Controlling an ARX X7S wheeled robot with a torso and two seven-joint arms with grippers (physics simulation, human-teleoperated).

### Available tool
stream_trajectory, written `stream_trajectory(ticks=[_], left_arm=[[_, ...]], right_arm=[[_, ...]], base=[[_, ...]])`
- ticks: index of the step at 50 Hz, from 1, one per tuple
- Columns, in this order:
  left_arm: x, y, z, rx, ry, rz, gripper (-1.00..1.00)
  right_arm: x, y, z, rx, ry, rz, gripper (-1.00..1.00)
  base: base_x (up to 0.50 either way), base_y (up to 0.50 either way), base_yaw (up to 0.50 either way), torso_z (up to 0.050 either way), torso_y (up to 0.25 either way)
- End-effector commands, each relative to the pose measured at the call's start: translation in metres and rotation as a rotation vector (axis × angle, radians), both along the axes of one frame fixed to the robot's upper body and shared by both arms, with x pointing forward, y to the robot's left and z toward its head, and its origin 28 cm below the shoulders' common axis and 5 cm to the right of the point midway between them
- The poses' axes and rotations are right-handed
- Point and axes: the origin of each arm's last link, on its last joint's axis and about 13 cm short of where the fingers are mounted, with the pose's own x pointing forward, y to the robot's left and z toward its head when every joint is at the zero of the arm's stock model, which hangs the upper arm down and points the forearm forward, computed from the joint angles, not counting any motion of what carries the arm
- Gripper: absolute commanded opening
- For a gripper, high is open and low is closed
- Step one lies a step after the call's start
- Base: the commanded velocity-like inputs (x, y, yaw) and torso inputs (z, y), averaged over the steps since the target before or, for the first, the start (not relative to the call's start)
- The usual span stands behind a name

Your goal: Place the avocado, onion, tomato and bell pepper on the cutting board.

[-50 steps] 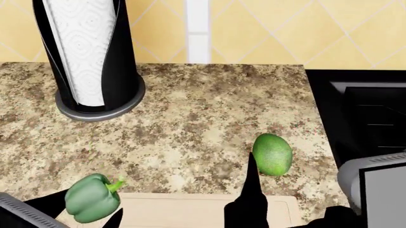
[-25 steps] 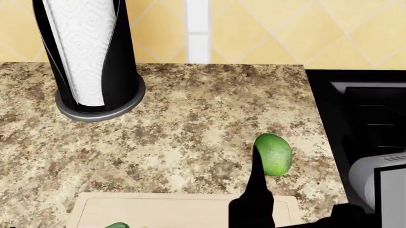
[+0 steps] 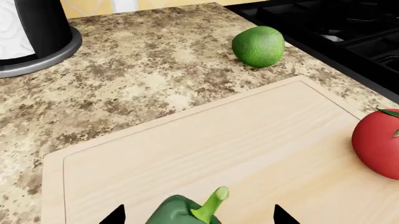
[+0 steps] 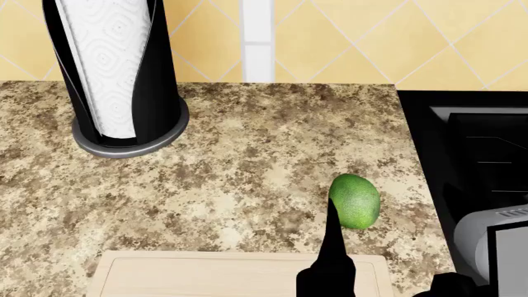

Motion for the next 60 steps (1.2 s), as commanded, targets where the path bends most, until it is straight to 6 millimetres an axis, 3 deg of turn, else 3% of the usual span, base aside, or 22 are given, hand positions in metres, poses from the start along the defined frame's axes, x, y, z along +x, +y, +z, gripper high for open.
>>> stream_trajectory(ticks=[1, 8, 11, 14, 18, 21, 25, 35, 45, 52, 60], left_arm=[[0.002, -0.001, 0.004, -0.019, -0.039, 0.005, 1.00], [0.003, 0.001, 0.008, -0.015, -0.055, 0.011, 1.00], [0.004, 0.002, 0.022, -0.016, -0.118, 0.013, 1.00], [0.004, 0.003, 0.045, -0.017, -0.210, 0.018, 1.00], [0.001, 0.009, 0.094, -0.028, -0.414, 0.033, 1.00], [-0.004, 0.011, 0.118, -0.055, -0.508, 0.045, 1.00], [-0.006, 0.014, 0.134, -0.067, -0.574, 0.077, 1.00], [0.001, 0.027, 0.135, -0.053, -0.571, 0.216, 1.00], [-0.002, 0.036, 0.124, -0.042, -0.541, 0.309, 1.00], [-0.014, 0.039, 0.119, -0.013, -0.513, 0.364, 1.00], [-0.035, 0.046, 0.098, 0.011, -0.382, 0.435, 1.00]], right_arm=[[0.002, 0.000, 0.001, 0.025, -0.030, 0.014, 1.00], [0.003, 0.001, 0.001, 0.025, -0.030, 0.015, 1.00], [0.003, 0.002, 0.002, 0.024, -0.033, 0.016, 1.00], [0.004, 0.002, 0.003, 0.024, -0.039, 0.016, 1.00], [0.005, 0.003, 0.004, 0.025, -0.044, 0.019, 1.00], [0.006, 0.004, 0.005, 0.026, -0.053, 0.023, 1.00], [0.009, 0.004, 0.007, 0.026, -0.065, 0.025, 1.00], [0.022, 0.006, 0.016, 0.032, -0.090, 0.044, 1.00], [0.036, 0.010, 0.016, 0.026, -0.095, 0.071, 1.00], [0.041, 0.012, 0.014, 0.029, -0.095, 0.093, 1.00], [0.044, 0.012, 0.007, 0.045, -0.090, 0.116, 1.00]], base=[[0.00, 0.00, 0.00, 0.000, 0.000], [0.00, 0.00, 0.00, 0.000, 0.000], [0.00, 0.00, 0.00, 0.000, 0.000], [0.00, 0.00, 0.00, 0.000, 0.000], [0.00, 0.00, 0.00, 0.000, 0.000], [0.00, 0.00, 0.00, 0.000, 0.000], [0.00, 0.00, 0.00, 0.000, 0.000], [0.00, 0.00, 0.00, 0.000, 0.000], [0.00, 0.00, 0.00, 0.000, 0.000], [0.00, 0.00, 0.00, 0.000, 0.000], [0.00, 0.00, 0.00, 0.000, 0.000]])
